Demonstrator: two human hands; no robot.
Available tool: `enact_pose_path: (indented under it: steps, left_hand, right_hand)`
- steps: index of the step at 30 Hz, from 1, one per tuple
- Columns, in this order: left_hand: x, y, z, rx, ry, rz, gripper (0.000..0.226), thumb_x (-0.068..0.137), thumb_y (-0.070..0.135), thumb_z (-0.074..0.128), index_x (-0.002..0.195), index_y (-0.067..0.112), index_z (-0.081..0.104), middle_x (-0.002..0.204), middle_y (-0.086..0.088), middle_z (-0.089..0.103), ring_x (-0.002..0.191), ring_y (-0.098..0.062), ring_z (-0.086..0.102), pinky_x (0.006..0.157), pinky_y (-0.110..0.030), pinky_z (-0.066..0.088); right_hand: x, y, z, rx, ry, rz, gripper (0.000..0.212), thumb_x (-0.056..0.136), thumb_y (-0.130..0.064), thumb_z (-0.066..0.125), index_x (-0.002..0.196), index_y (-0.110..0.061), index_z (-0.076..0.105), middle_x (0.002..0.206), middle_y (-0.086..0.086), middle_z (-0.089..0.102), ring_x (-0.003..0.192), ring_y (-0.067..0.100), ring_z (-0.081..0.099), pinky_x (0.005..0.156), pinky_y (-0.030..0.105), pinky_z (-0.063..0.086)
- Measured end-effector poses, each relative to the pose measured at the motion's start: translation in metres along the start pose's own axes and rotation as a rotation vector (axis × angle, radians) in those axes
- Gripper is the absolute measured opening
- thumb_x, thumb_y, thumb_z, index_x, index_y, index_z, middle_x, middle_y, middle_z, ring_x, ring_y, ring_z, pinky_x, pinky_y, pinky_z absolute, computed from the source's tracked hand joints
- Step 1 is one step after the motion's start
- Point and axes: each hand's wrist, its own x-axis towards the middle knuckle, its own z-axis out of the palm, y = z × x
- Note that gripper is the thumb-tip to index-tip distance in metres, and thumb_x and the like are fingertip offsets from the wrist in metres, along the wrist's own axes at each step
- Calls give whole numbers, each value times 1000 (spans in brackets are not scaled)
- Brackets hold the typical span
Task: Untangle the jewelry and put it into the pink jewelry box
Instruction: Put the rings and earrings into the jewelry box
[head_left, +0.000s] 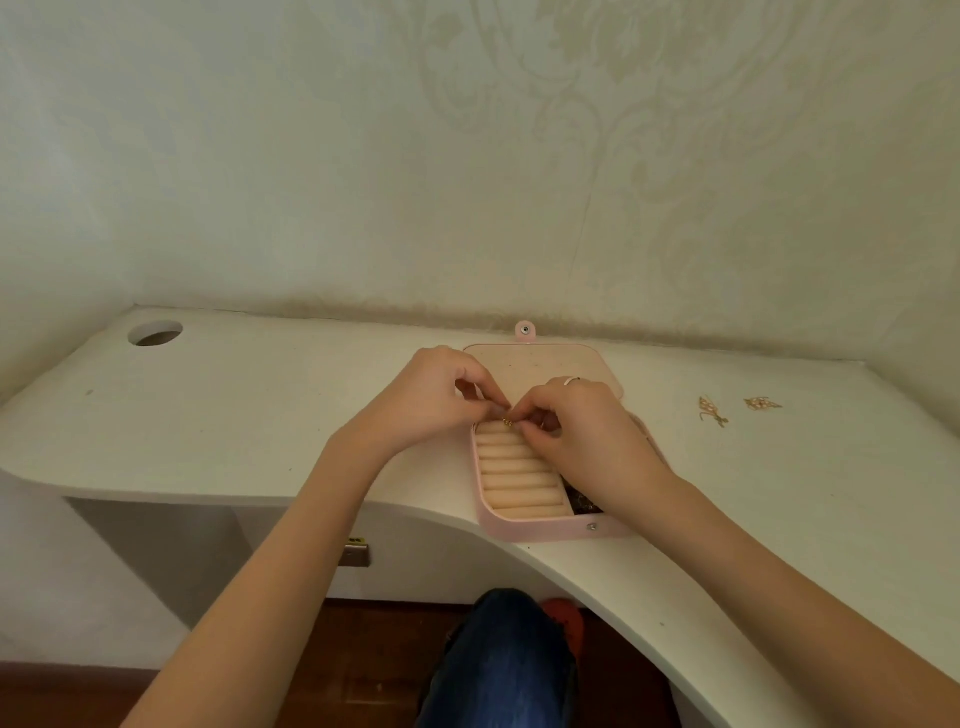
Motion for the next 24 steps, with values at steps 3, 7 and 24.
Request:
enact_pose_path:
  steps: [3, 7, 24]
  left_hand:
    - [8, 7, -7, 2, -91, -121, 13, 70, 11, 77, 71, 23, 75, 71, 0, 71, 62, -3, 55, 64, -17, 45]
    - [12, 13, -13, -36, -182, -205, 10, 70, 9, 77, 77, 16, 76, 65, 2, 67, 56, -1, 55, 58, -10, 42]
    - [11, 13, -13, 74, -213, -125, 23, 71, 5, 74, 69, 28, 72, 78, -2, 73, 66, -5, 60, 74, -27, 51]
  right_hand:
    - [1, -1, -1, -15, -12, -6, 18, 90, -18, 57, 101, -21, 71, 92, -2, 63, 92, 12, 56, 67, 17, 34]
    - [0, -3, -5, -66, -33, -12, 21, 94, -21, 52, 106, -22, 68, 98, -4, 60, 97, 11, 51, 61, 13, 33]
    - [2, -1, -3, -50, -52, -15, 19, 92, -18, 52, 103, -19, 68, 91, -3, 60, 90, 11, 52, 62, 17, 31]
